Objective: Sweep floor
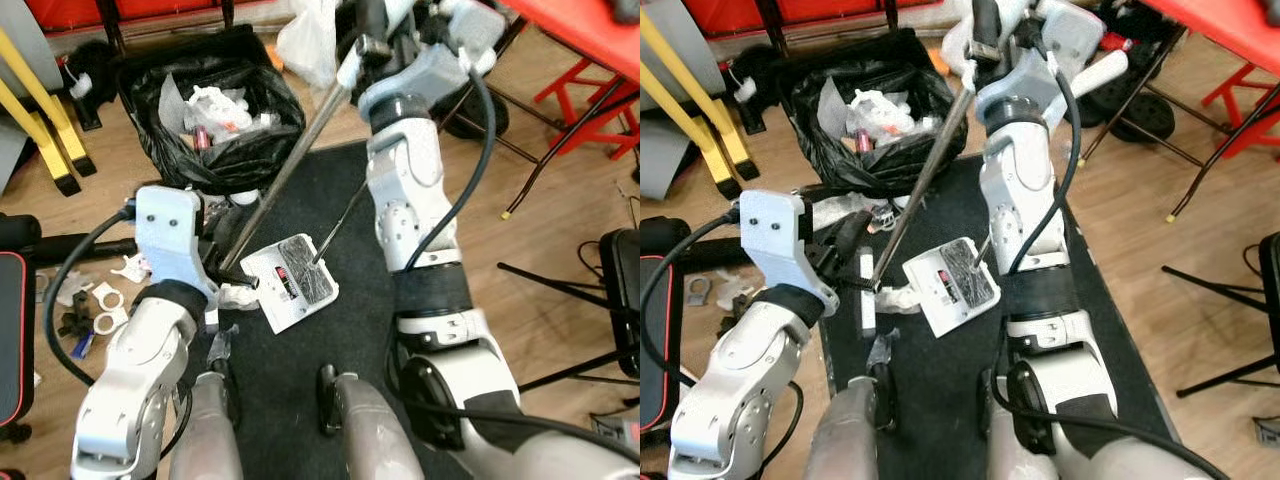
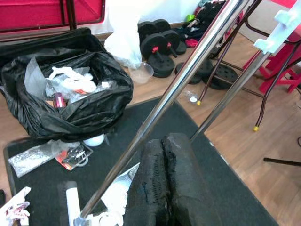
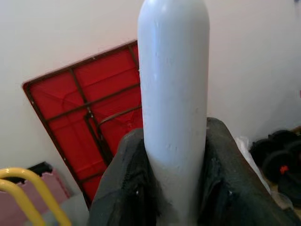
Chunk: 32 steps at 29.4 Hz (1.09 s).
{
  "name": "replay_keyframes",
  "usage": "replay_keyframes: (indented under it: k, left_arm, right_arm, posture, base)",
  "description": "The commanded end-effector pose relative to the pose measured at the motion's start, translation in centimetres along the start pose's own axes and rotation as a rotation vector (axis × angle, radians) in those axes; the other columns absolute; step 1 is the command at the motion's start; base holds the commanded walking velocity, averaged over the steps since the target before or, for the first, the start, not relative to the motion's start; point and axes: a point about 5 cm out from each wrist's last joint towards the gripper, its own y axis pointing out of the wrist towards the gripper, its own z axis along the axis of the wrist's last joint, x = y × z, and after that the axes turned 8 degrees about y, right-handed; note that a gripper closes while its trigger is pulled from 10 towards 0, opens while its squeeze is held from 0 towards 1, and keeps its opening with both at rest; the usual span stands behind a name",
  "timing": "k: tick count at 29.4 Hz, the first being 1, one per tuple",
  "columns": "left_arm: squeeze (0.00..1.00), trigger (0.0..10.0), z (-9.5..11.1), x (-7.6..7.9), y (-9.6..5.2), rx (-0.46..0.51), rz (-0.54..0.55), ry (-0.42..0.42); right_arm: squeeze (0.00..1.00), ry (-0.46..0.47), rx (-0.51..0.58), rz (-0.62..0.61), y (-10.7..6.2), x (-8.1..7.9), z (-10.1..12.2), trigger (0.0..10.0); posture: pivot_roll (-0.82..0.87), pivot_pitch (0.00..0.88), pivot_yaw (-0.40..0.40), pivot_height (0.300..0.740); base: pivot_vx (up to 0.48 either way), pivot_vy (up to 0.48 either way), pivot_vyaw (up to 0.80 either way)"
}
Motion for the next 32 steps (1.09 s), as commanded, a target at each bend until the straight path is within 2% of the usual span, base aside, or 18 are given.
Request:
replay_keyframes:
  k: [1, 8, 19, 26, 32]
  left_arm:
    - [0.0, 10.0, -0.1, 0.1, -0.5, -0.02, 0.025, 0.0]
    - [0.0, 10.0, 0.4, 0.3, -0.8, -0.022, 0.027, -0.003]
    - [0.0, 10.0, 0.9, 0.6, -1.6, -0.029, 0.027, -0.002]
    - [0.0, 10.0, 1.2, 0.8, -2.3, -0.037, 0.022, -0.002]
    - [0.0, 10.0, 1.4, 0.9, -2.7, -0.049, 0.009, 0.007]
  right_arm:
    - [0.0, 0.044, 0.062, -0.002, 0.3, -0.1, 0.8, 10.0]
    - [0.0, 0.088, 0.071, 0.011, 1.3, -0.3, 0.4, 10.0]
    - [0.0, 0.102, 0.075, 0.002, 2.2, -0.1, -0.1, 10.0]
    - [0.0, 0.075, 0.036, -0.006, 2.2, 0.4, -1.4, 10.0]
    - [0.0, -0.013, 0.002, 0.02, 1.9, 1.0, -2.5, 10.0]
  posture:
    - [-0.1, 0.418, -0.178, 0.74]
    - [-0.1, 0.437, -0.188, 0.74]
    - [-0.08, 0.474, -0.198, 0.74]
    - [-0.08, 0.492, -0.198, 0.74]
    - [-0.07, 0.505, -0.196, 0.74]
  base:
    - [0.0, 0.0, 0.0]
    - [0.0, 0.0, 0.0]
    - [0.0, 0.0, 0.0]
    - [0.0, 0.0, 0.0]
    - [0.0, 0.0, 0.0]
